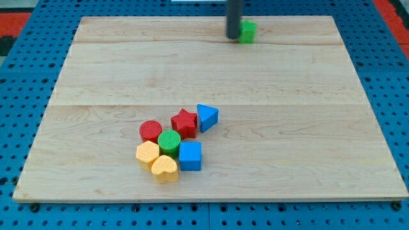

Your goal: Move the blue cube to the center

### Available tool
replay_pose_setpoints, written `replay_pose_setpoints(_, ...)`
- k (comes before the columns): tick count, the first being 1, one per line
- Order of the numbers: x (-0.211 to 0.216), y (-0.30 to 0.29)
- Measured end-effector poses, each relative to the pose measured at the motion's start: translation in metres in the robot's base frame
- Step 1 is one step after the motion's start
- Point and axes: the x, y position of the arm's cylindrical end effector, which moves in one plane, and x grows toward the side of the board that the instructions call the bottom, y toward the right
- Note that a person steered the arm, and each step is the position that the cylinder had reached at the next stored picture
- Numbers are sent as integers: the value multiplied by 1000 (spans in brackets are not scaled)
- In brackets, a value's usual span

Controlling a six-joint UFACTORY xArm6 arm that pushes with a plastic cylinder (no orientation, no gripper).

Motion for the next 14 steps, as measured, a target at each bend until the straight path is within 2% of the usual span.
replay_pose_setpoints(1,1,-20)
replay_pose_setpoints(2,-29,-42)
replay_pose_setpoints(3,-19,7)
replay_pose_setpoints(4,-2,16)
replay_pose_setpoints(5,42,-52)
replay_pose_setpoints(7,253,20)
replay_pose_setpoints(8,342,17)
replay_pose_setpoints(9,356,-66)
replay_pose_setpoints(10,348,-105)
replay_pose_setpoints(11,323,-98)
replay_pose_setpoints(14,207,-86)
